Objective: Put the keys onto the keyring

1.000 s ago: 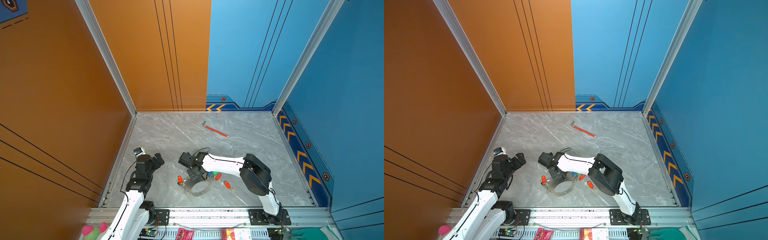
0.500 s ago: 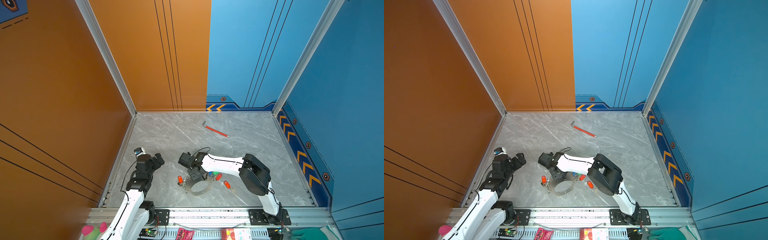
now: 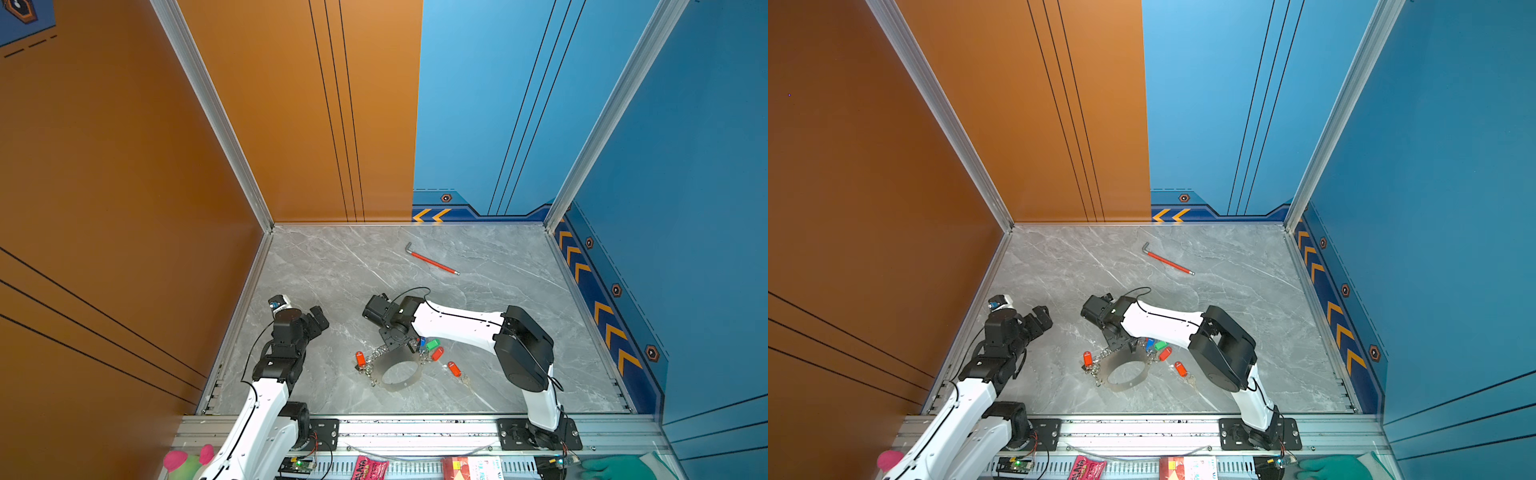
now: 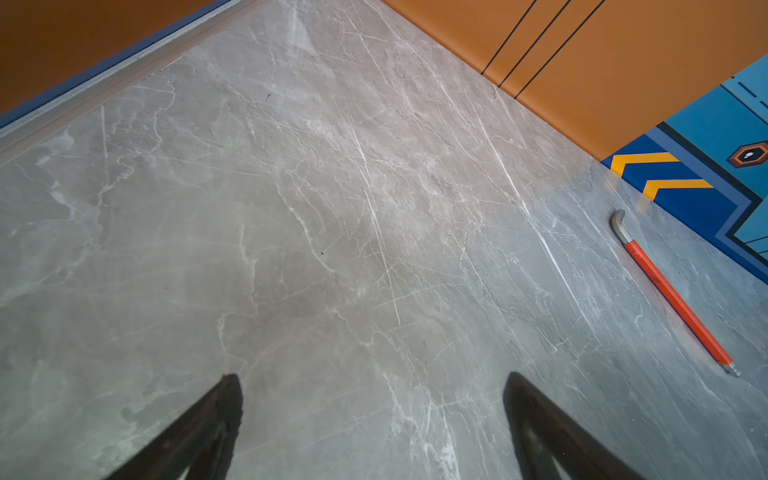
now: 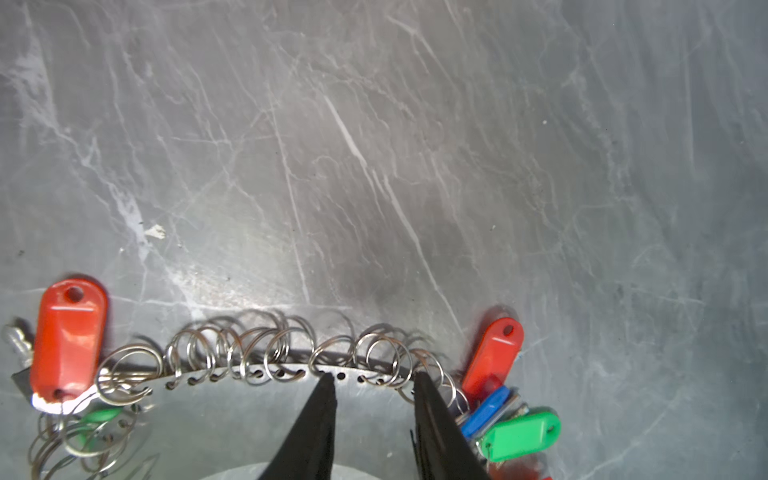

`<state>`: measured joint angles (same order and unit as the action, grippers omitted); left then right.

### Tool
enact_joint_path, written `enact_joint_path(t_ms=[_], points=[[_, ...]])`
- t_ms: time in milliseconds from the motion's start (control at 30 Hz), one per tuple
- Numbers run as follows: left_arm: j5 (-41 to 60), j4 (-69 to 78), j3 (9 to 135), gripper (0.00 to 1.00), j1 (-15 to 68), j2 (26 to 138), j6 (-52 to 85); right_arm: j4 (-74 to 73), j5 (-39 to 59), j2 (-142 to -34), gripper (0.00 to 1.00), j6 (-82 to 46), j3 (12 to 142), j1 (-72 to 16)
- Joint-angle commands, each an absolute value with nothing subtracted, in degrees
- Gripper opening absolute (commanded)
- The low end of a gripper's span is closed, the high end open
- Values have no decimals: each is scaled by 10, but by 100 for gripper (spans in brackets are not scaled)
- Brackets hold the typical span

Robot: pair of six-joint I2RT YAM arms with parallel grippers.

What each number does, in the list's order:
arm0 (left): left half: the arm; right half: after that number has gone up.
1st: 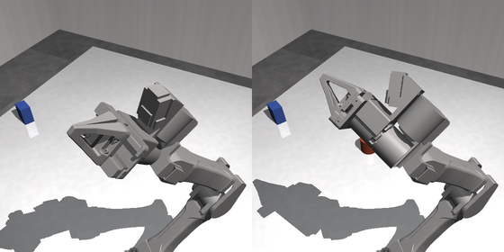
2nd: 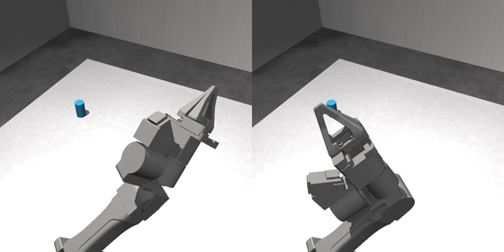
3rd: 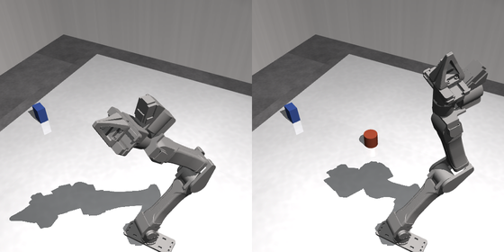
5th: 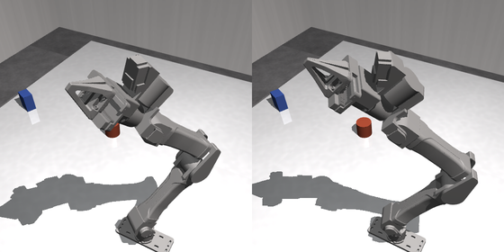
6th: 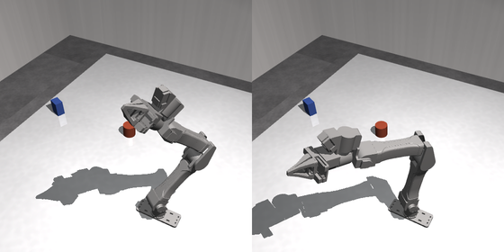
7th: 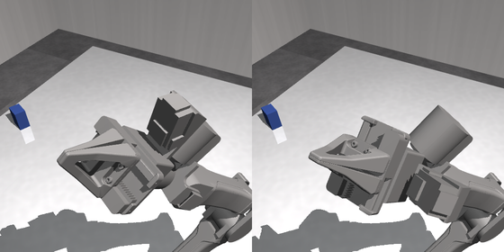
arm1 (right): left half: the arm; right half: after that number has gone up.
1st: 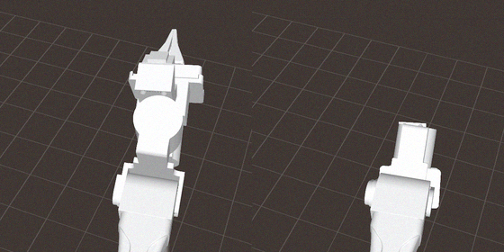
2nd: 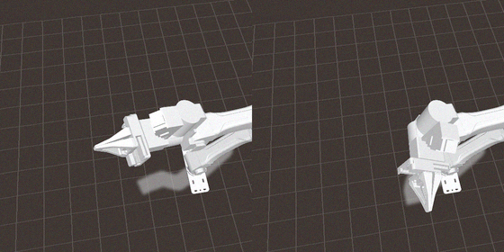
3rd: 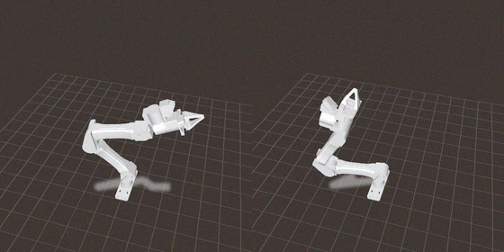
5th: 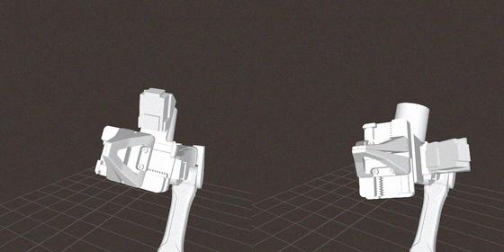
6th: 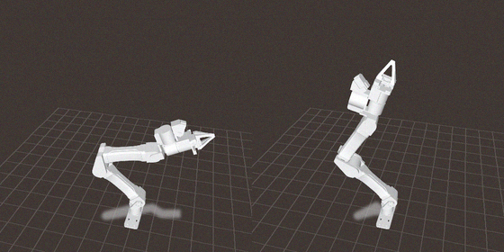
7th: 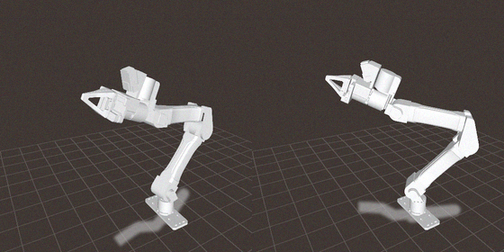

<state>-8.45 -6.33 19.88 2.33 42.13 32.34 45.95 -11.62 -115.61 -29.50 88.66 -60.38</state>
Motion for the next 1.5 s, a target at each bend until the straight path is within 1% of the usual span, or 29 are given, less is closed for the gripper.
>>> enact_joint_path(t_ms=[0,267,600,867,1000,1067,1467], points=[[-72,-53,196,98,24,423,313,464,-103,-1151,34,-307,881,-607],[-70,-51,196,98,24,427,314,456,-90,-1168,40,-312,896,-618],[-70,-49,196,98,25,430,314,459,-98,-1185,41,-321,911,-619],[-71,-46,196,98,25,433,314,460,-109,-1179,40,-299,911,-634],[-69,-45,197,98,24,436,314,462,-113,-1185,39,-299,912,-635],[-70,-45,197,98,25,436,314,468,-117,-1204,37,-304,916,-634],[-69,-44,196,98,25,436,314,487,-140,-1227,28,-323,934,-629]])
